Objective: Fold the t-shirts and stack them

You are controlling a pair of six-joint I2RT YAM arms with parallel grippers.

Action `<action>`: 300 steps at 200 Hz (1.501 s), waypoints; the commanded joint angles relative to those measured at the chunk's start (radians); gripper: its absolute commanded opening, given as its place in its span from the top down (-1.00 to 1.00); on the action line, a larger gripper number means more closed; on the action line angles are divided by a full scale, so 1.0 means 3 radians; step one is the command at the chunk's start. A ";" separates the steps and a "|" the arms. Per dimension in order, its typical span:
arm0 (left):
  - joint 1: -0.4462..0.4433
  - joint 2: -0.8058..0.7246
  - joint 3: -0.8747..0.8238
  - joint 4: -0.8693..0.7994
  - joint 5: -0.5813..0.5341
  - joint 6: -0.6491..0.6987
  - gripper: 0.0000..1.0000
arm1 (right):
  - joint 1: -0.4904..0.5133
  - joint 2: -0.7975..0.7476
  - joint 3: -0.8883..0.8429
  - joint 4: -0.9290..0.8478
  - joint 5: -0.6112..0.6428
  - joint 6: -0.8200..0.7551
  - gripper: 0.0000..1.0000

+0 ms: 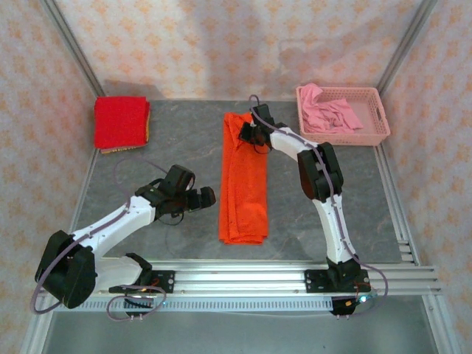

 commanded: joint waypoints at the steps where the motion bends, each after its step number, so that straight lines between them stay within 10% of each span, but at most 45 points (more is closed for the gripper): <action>1: -0.0005 -0.0058 -0.0015 0.0084 0.0036 0.0104 -0.98 | 0.0041 -0.0064 0.0114 -0.0060 -0.0033 -0.0038 0.98; 62: -0.0007 -0.0068 -0.0037 0.0095 0.0031 0.0116 -0.98 | 0.0210 0.0064 0.0455 -0.0267 0.0005 -0.0160 0.88; 113: -0.0006 -0.0147 -0.0074 0.0054 -0.0014 0.0135 -0.98 | 0.0294 0.0131 0.0605 -0.0297 -0.0031 -0.0153 0.01; 215: -0.0005 -0.0154 -0.0105 0.0053 -0.0061 0.0135 -0.99 | 0.0306 0.0330 0.0601 -0.0191 -0.0428 0.0169 0.26; 300: -0.0005 -0.0143 -0.0089 0.0083 -0.0069 0.0133 -0.99 | 0.0316 -0.0226 0.0145 0.0126 -0.0213 0.0046 0.03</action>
